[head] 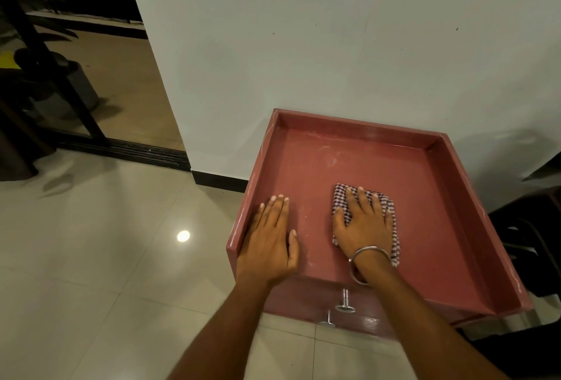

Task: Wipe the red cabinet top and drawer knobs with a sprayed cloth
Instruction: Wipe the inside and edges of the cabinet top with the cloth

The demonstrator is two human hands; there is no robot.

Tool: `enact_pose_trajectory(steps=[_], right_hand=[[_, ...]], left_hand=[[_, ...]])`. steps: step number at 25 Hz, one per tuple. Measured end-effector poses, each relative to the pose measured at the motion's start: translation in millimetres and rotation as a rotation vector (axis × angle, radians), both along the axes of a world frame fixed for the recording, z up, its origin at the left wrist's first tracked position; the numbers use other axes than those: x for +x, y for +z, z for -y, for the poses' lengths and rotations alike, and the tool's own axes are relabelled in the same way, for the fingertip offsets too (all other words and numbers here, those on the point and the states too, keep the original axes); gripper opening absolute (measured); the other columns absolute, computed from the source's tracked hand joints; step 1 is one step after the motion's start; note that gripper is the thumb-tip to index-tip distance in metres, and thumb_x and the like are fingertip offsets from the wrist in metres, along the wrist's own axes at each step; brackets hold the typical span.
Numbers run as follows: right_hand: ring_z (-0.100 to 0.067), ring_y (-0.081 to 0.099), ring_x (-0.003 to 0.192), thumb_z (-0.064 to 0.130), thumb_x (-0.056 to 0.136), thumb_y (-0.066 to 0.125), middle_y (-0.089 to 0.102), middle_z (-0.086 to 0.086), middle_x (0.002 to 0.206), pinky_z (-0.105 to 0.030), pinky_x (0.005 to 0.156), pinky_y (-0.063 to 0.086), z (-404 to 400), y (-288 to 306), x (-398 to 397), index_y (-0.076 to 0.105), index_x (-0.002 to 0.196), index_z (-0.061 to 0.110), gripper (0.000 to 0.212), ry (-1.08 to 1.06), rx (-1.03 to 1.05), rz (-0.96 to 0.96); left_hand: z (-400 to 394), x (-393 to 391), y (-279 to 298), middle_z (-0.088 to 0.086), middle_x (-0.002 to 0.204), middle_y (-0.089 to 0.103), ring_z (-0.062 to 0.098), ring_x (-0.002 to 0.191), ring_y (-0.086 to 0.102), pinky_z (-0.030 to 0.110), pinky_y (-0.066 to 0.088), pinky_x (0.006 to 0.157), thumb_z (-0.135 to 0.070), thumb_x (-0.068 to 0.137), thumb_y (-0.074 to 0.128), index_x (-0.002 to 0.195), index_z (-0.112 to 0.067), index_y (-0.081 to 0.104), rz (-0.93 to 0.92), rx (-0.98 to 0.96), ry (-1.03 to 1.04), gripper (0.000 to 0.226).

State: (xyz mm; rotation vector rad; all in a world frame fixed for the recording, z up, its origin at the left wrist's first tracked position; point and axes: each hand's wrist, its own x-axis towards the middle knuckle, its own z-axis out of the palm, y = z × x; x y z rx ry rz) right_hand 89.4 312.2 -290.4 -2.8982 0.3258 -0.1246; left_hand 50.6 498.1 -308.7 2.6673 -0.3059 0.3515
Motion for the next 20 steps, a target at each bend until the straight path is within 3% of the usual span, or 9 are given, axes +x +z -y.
enact_pose_trajectory(steps=[5,12,16,20], right_hand=[[-0.022,0.004,0.148,0.049,0.092,0.026,0.012,0.007,0.160,-0.049,0.119,0.003,-14.0,0.4,10.2,0.020,0.148,0.032,0.059,-0.062,0.002,-0.013],[-0.020,0.007,0.148,0.051,0.091,0.028,0.015,0.009,0.159,-0.047,0.120,0.005,-24.6,-0.9,24.9,0.022,0.147,0.035,0.059,0.094,0.006,0.004],[-0.021,0.009,0.147,0.050,0.091,0.029,0.017,0.007,0.159,-0.048,0.119,0.006,16.9,0.2,33.2,0.024,0.147,0.034,0.059,-0.021,0.002,-0.010],[-0.023,0.006,0.148,0.048,0.092,0.027,0.014,0.006,0.159,-0.050,0.119,0.002,-3.0,-0.2,40.6,0.021,0.148,0.031,0.059,-0.056,0.014,-0.003]], left_hand=[[1.6,-1.1,3.2,0.003,0.157,0.025,0.012,0.146,0.014,0.031,-0.003,0.118,-0.038,0.093,0.026,0.151,-0.011,0.025,0.014,0.011,0.009,0.064],[0.8,-1.4,3.0,0.003,0.158,0.025,0.013,0.147,0.015,0.029,0.001,0.120,-0.039,0.091,0.024,0.151,-0.012,0.024,0.008,0.003,0.013,0.066],[0.7,0.3,0.8,0.001,0.158,0.024,0.013,0.147,0.014,0.030,0.002,0.120,-0.040,0.091,0.023,0.152,-0.013,0.023,0.009,-0.011,0.017,0.066],[1.5,-0.8,2.6,0.002,0.158,0.025,0.013,0.147,0.015,0.030,0.001,0.120,-0.040,0.091,0.024,0.151,-0.013,0.024,0.013,0.001,0.024,0.066]])
